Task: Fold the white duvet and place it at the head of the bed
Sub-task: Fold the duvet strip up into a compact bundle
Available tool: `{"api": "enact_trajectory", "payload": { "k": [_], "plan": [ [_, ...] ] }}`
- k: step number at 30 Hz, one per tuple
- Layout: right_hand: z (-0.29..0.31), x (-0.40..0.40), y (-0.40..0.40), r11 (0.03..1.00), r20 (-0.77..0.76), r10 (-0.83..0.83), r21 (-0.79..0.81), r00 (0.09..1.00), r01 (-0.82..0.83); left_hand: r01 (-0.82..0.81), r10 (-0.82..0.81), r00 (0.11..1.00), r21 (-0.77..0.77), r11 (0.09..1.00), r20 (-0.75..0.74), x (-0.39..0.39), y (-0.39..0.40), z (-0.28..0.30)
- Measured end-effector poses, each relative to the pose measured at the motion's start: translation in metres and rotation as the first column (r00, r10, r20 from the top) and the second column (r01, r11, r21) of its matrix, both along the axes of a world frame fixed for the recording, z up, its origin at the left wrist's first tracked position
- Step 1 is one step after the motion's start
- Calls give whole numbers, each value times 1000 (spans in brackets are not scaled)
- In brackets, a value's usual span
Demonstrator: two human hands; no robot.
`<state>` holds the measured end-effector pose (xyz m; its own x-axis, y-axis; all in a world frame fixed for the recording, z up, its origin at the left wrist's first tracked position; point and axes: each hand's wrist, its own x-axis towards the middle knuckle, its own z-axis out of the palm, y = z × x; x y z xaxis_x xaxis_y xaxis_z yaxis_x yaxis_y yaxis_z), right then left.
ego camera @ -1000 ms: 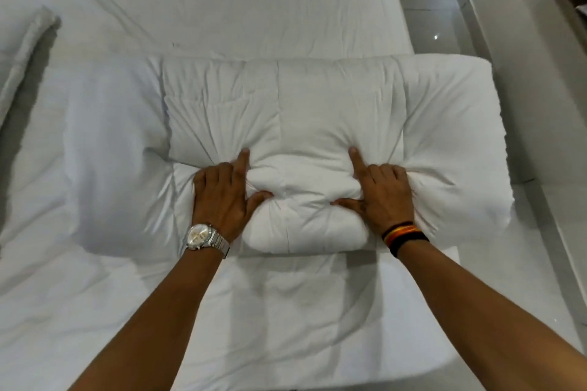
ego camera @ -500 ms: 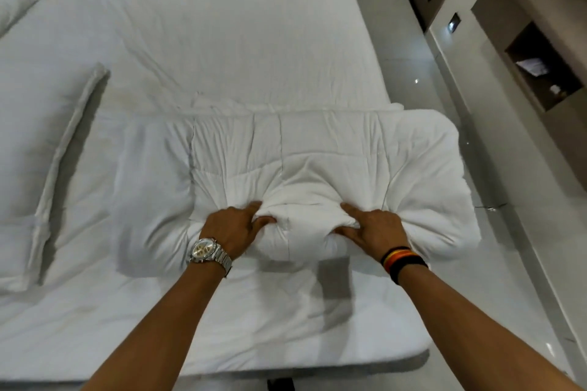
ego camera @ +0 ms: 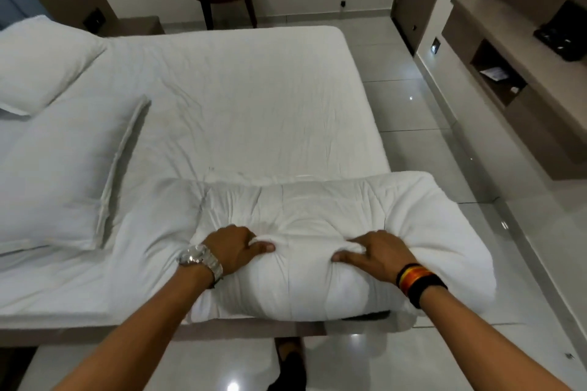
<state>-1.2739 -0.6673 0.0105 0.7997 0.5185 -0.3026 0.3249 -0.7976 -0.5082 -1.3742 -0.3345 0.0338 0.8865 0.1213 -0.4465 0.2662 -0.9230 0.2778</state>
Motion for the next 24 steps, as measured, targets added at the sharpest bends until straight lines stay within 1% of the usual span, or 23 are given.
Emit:
{"api": "enact_trajectory", "payload": {
  "k": [1, 2, 3, 5, 7, 9, 11, 12, 14, 18, 21, 23, 24],
  "plan": [
    [10, 12, 3, 1000, 33, -7, 5, 999, 7, 17, -18, 999, 18, 1000, 30, 11, 5, 11],
    [21, 25, 8, 1000, 75, -17, 14, 997, 16, 37, -42, 996, 70, 997, 84, 23, 11, 22],
    [30, 42, 16, 999, 127, -39, 30, 991, 35, 34, -58, 984, 136, 990, 171, 38, 17, 31],
    [45, 77, 33, 993, 243, -105, 76, 964, 89, -36, -51, 928, 224, 974, 369, 71, 31, 45],
    [49, 111, 55, 989, 296, -142, 91, 945, 121, -137, -15, 885, 293, 946, 465, 101, 41, 47],
    [33, 137, 74, 993, 310, -116, 17, 944, 116, -245, 61, 868, 318, 916, 493, 113, 37, 29],
    [-1, 148, 81, 992, 311, -52, -91, 949, 84, -298, 129, 844, 254, 920, 521, 105, 18, -6],
    [-22, 152, 83, 988, 310, -16, -142, 951, 63, -292, 138, 843, 227, 929, 521, 101, 10, -28],
    [-63, 155, 81, 975, 297, 46, -221, 954, 22, -243, 118, 875, 215, 946, 469, 100, 6, -71],
    [-122, 168, 81, 972, 321, 63, -234, 945, 14, -177, 68, 903, 224, 958, 423, 131, 32, -142],
    [-140, 181, 95, 955, 278, 69, -296, 958, 17, -142, 48, 912, 204, 969, 407, 154, 40, -172],
    [-138, 194, 101, 947, 253, 82, -322, 964, 4, -152, 57, 910, 202, 968, 411, 165, 41, -175],
    [-135, 200, 99, 950, 260, 79, -311, 962, 6, -156, 58, 905, 204, 966, 421, 168, 44, -173]
  ]
}}
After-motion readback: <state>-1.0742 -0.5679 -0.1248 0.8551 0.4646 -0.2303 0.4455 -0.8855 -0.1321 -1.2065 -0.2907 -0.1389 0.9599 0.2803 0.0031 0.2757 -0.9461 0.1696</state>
